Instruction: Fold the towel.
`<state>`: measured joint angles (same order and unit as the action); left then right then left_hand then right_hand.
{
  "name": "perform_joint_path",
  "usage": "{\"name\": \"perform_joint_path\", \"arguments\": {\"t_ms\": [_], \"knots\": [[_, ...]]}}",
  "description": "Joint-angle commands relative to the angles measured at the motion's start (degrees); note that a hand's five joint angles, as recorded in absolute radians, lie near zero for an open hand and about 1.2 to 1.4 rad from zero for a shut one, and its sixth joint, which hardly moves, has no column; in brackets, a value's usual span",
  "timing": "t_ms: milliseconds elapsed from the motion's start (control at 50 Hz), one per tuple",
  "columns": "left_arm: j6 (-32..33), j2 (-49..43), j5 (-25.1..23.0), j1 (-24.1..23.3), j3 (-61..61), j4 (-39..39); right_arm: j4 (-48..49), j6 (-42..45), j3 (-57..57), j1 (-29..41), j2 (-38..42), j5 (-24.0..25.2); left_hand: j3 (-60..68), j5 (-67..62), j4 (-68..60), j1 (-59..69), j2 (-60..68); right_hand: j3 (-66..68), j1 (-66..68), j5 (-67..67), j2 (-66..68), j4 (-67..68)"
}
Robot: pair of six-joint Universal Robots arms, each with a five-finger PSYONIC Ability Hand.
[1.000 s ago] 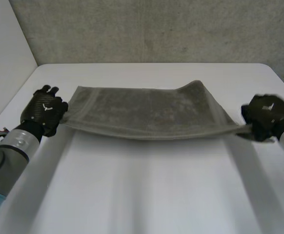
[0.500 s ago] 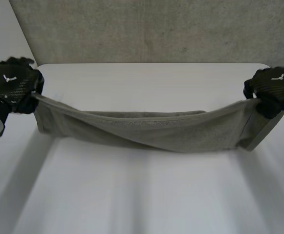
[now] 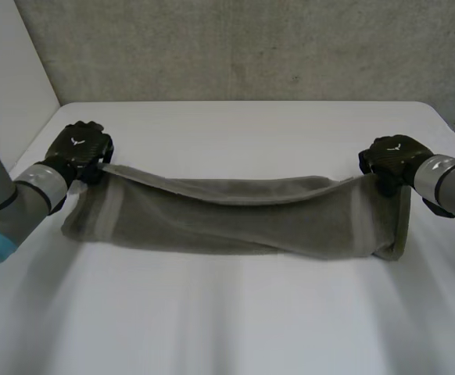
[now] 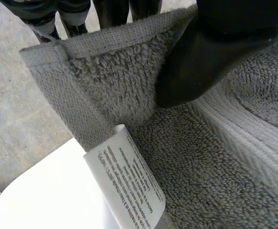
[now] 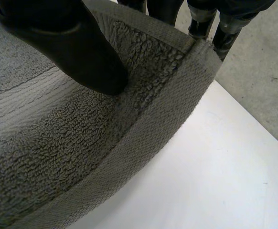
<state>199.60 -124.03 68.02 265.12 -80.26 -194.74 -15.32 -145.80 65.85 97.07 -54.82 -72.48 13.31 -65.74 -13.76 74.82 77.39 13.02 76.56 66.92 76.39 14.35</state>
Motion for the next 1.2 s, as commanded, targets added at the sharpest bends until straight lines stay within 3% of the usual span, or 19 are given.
{"name": "perform_joint_path", "arguments": {"t_ms": [20,200,380,420,440,460,480,500,520,540,560,580,640,1040,1200], "knots": [[0.62,-6.39,2.38,-0.39,7.23,2.70,0.29,-0.01,-6.42,0.66,6.20,-0.38,-3.31,-4.26,3.76,5.18,2.61,-3.02,3.44,3.08,3.61,-4.35],[7.03,-11.58,4.14,-0.92,12.94,6.04,2.40,-0.01,-10.83,2.16,11.48,-1.52,-3.31,-4.26,3.76,5.18,2.61,-3.02,3.44,3.08,3.61,-4.35],[8.79,-13.16,5.02,-0.92,13.47,6.04,3.11,0.26,-11.01,2.86,12.81,-2.75,-3.31,-4.26,3.76,5.18,2.61,-3.02,3.44,3.08,3.61,-4.35],[9.14,-13.51,5.54,-1.01,13.82,6.04,3.81,0.26,-11.01,2.86,12.81,-2.75,-3.31,9.77,3.76,-8.85,-11.42,-3.02,3.00,2.64,3.16,-4.35],[9.14,-13.51,5.55,-1.01,13.82,6.04,4.77,0.26,-11.01,2.86,12.81,-2.93,-3.31,9.85,3.76,-8.93,-11.50,-3.02,-8.49,-8.85,-8.33,-4.35],[9.23,-13.60,6.24,-1.01,14.17,6.04,5.82,0.26,-10.92,2.95,12.81,-3.28,-3.31,17.68,3.76,-16.75,-19.33,-3.02,-16.77,-17.13,-16.60,-4.35],[9.23,-13.60,7.21,-1.10,14.43,6.04,5.83,0.26,-10.92,2.95,12.81,-3.28,-3.31,26.91,3.76,-25.99,-28.56,-3.02,-16.85,-17.21,-16.69,-4.35],[9.23,-13.60,7.22,-1.10,14.43,6.04,6.70,0.26,-10.92,2.95,12.81,-3.45,-3.31,27.01,3.76,-26.08,-28.66,-3.02,-26.18,-26.54,-26.01,-4.35],[9.23,-13.69,8.18,-1.10,14.52,6.04,7.23,0.26,-10.75,2.95,12.81,-3.89,-3.31,38.00,3.76,-37.08,-39.65,-3.02,-42.09,-42.45,-41.93,-4.35],[9.23,-13.69,8.18,-1.10,14.52,6.04,7.24,0.26,-10.74,2.95,12.81,-3.90,-3.31,38.11,3.76,-37.18,-39.76,-3.02,-42.25,-42.61,-42.09,-4.35],[9.23,-13.60,9.14,-1.18,14.61,6.04,7.41,0.34,-10.66,2.95,12.81,-4.59,-3.31,47.60,3.76,-46.68,-49.25,-3.02,-61.07,-61.43,-60.91,-4.35],[9.32,-13.51,10.11,-1.27,14.61,6.13,7.50,0.34,-10.66,3.03,12.81,-5.30,-3.31,56.36,3.76,-55.43,-58.01,-3.02,-66.56,-66.92,-66.39,-4.35],[9.32,-13.08,11.52,-1.62,14.61,6.13,7.59,0.34,-10.57,3.04,12.72,-5.92,-3.31,64.51,3.76,-63.59,-66.16,-3.02,-66.56,-66.92,-66.39,-4.35],[9.23,-9.56,12.84,-2.33,13.56,6.31,17.61,3.86,-4.06,3.21,6.04,-9.26,-3.31,64.18,3.76,-63.26,-65.83,-3.02,-66.56,-66.92,-66.39,-4.35],[8.70,-1.12,12.49,-1.27,4.68,6.66,17.26,0.96,7.36,2.51,-7.23,-8.38,-3.31,63.34,3.76,-62.42,-64.99,-3.02,-66.56,-66.92,-66.39,-4.35]]}}
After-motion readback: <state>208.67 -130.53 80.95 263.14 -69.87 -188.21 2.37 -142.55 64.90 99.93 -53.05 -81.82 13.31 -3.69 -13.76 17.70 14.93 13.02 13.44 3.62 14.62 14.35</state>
